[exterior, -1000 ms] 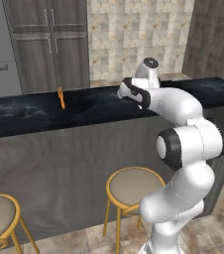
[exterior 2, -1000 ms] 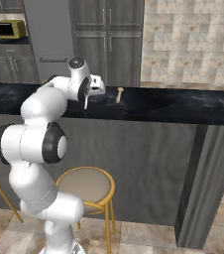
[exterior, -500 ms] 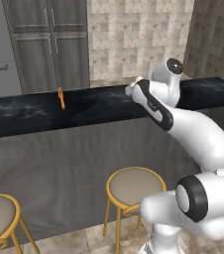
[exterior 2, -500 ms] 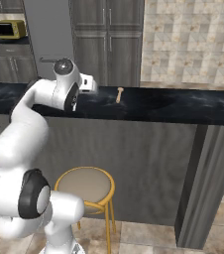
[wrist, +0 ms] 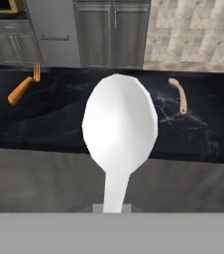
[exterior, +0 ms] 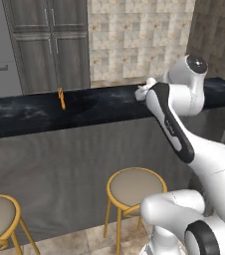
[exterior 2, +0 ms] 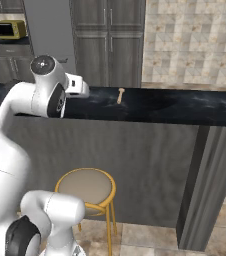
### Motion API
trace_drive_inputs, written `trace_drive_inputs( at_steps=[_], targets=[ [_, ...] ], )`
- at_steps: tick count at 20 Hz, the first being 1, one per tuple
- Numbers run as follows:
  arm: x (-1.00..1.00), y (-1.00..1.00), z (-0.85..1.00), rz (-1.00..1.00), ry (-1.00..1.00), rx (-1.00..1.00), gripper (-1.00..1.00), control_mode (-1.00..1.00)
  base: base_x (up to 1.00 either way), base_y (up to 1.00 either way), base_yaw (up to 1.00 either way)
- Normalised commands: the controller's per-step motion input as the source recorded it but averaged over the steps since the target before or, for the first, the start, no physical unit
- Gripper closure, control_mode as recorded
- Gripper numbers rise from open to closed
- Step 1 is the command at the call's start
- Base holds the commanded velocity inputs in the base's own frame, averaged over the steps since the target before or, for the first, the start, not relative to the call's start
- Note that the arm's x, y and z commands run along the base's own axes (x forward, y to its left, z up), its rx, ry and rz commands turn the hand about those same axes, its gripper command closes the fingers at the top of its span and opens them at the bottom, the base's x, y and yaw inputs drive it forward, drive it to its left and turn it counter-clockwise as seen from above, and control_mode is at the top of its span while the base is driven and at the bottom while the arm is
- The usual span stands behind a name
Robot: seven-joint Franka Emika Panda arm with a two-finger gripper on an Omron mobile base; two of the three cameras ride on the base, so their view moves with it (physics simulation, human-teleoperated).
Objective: Pick up the metallic utensils from the counter and place them in the open drawer. Make sure not to pick up any wooden utensils.
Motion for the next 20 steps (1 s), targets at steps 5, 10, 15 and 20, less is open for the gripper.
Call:
trace_drive_inputs(
  at_steps=[5, 10, 15, 20],
  targets=[
    [-0.85, 0.0, 0.0, 0.0, 0.0, -0.06, 1.0, -1.0, 0.0, 0.0, 0.0],
    [-0.16, 0.0, 0.0, 0.0, 0.0, 0.0, 1.0, -1.0, 0.0, 0.0, 0.0],
    [0.0, 0.0, 0.0, 0.0, 0.0, 0.0, 1.0, -1.0, 0.0, 0.0, 0.0],
    [0.0, 0.0, 0.0, 0.0, 0.0, 0.0, 1.0, -1.0, 0.0, 0.0, 0.0]
  ],
)
